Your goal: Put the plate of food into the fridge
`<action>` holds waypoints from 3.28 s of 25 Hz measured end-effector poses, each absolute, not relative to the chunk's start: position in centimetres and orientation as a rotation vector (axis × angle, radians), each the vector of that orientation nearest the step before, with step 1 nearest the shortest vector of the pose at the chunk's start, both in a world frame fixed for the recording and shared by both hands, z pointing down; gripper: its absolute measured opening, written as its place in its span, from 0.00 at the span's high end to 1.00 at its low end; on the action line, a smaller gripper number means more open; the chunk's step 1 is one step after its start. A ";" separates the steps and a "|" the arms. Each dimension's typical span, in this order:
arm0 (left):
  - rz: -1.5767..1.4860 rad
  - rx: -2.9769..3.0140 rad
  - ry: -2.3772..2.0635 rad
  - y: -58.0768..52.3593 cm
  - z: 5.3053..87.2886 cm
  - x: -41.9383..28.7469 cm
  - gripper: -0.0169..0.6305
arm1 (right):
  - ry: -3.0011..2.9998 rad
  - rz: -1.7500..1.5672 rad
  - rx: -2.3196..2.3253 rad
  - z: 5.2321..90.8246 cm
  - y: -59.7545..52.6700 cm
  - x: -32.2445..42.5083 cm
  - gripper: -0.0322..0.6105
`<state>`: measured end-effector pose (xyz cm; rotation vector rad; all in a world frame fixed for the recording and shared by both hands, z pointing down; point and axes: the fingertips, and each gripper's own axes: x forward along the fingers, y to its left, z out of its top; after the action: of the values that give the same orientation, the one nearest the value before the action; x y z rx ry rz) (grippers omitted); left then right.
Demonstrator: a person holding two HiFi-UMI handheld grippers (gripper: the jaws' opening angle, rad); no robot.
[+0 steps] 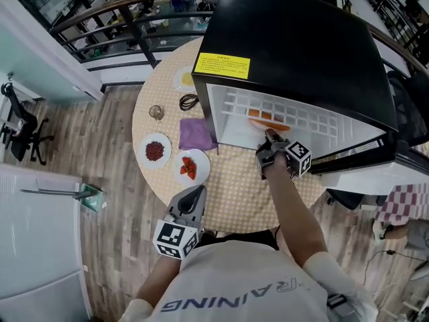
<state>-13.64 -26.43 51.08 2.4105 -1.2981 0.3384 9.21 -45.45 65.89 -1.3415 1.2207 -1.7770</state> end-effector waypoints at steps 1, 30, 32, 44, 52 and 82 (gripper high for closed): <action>0.339 2.409 -1.299 -26.4 51.1 -13.7 0.96 | 1.223 -1.778 -1.347 66.0 -45.7 9.1 0.88; 0.334 2.349 -1.296 -26.9 52.2 -15.3 0.96 | 1.845 -1.653 -1.662 65.5 -48.3 9.2 0.64; 0.323 2.333 -1.283 -26.8 52.4 -15.2 0.96 | 1.976 -1.650 -1.706 65.9 -47.9 8.8 0.62; 0.318 2.308 -1.249 -26.6 53.1 -15.0 0.96 | 2.269 -1.659 -1.827 67.4 -46.0 8.0 0.59; 0.300 2.305 -1.231 -26.6 53.3 -14.8 0.96 | 2.292 -1.656 -1.789 66.1 -44.5 8.3 0.62; 0.206 2.672 -1.044 -28.6 44.7 -9.0 0.96 | 2.528 -0.807 -1.734 48.4 -29.2 8.2 0.92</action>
<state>-9.04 -28.63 44.71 2.6723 -1.0444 0.2055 8.17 -29.15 48.41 -1.7338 2.5279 -0.8072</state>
